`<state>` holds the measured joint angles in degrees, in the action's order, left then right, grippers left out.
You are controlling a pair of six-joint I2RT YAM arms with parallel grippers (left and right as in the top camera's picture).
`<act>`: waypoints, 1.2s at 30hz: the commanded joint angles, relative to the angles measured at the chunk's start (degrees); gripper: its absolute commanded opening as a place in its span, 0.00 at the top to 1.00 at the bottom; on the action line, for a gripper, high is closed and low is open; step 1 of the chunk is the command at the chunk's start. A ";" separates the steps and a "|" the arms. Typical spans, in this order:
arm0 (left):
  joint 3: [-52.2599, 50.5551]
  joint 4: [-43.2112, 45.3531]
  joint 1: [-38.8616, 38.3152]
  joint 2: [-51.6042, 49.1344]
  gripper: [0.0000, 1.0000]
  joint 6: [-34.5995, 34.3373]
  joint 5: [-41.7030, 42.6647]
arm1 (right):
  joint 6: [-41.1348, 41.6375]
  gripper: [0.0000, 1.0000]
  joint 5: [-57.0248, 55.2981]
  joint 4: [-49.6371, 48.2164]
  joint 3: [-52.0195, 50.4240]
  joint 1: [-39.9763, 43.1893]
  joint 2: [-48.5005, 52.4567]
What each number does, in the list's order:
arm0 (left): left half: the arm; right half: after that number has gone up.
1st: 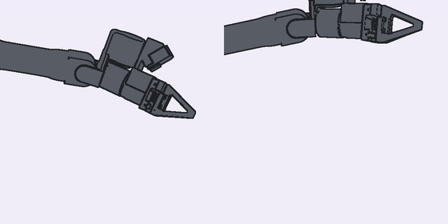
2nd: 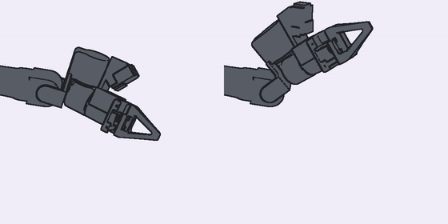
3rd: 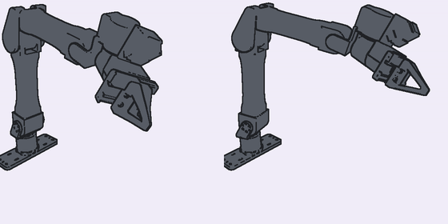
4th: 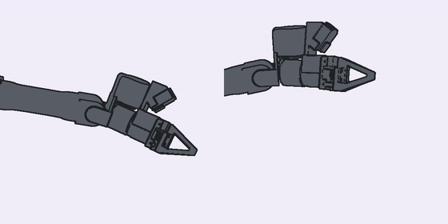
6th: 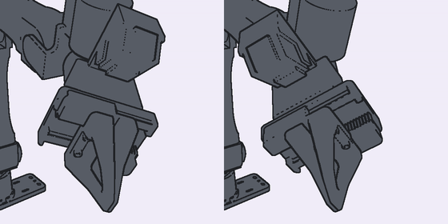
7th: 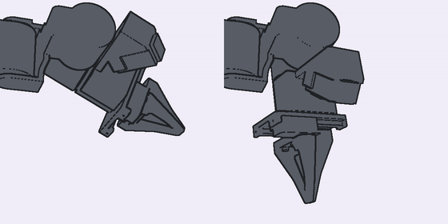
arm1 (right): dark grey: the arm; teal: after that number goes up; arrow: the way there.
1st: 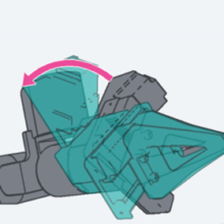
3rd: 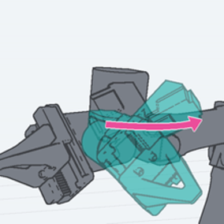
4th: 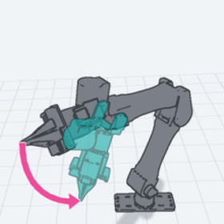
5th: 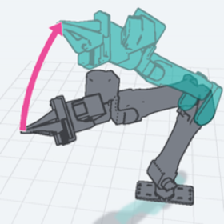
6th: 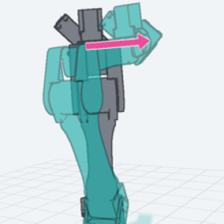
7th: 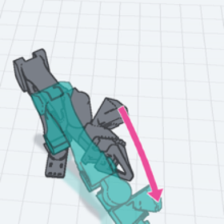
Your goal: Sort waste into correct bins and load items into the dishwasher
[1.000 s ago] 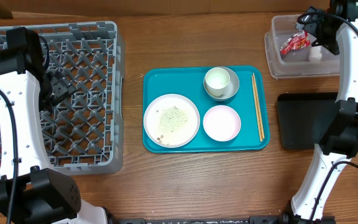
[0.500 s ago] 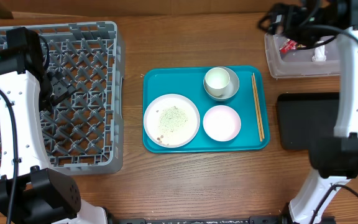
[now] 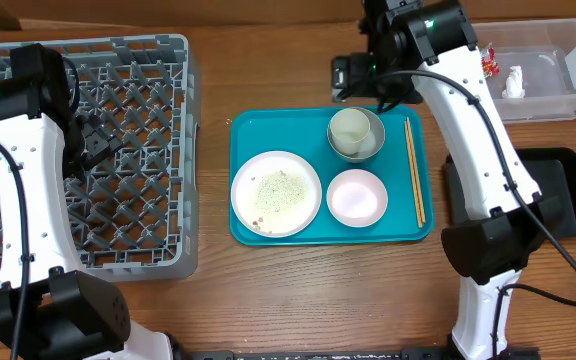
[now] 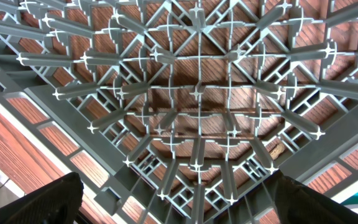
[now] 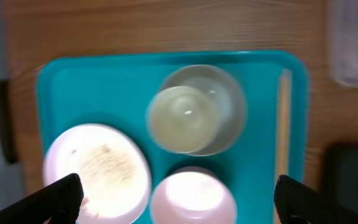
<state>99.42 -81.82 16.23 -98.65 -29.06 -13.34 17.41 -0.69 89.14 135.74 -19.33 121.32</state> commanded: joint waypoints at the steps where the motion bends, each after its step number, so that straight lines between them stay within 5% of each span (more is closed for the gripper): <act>1: 0.37 0.00 -0.17 -0.24 0.00 -1.18 -0.57 | 7.10 0.00 -9.57 1.11 1.99 5.60 -4.44; 15: 0.37 6.58 -0.11 -0.24 0.00 -0.46 -5.18 | 11.15 0.00 -9.60 6.14 1.88 35.87 -8.59; 20: 0.37 7.26 -0.13 -0.24 0.00 -3.34 13.09 | 11.15 0.00 -9.60 6.12 1.88 40.41 -8.59; 25: -0.17 2.14 -1.33 -0.28 0.00 -2.67 43.67 | 11.15 0.00 -9.60 6.12 1.88 41.70 -8.59; 28: -1.07 3.65 -6.62 -0.31 0.00 -1.40 51.89 | 11.15 0.00 -9.60 6.12 1.88 41.70 -8.59; 32: -1.09 9.86 -20.04 -0.31 0.01 5.84 52.83 | 11.15 0.00 -9.60 6.12 1.88 41.70 -8.59; 36: -0.96 18.12 -36.26 -0.48 0.00 6.73 41.88 | 11.15 0.00 -9.60 6.12 1.88 41.70 -8.59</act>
<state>98.70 -65.41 -10.81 -98.80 -25.52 32.16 28.29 -9.87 95.48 136.22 22.41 114.13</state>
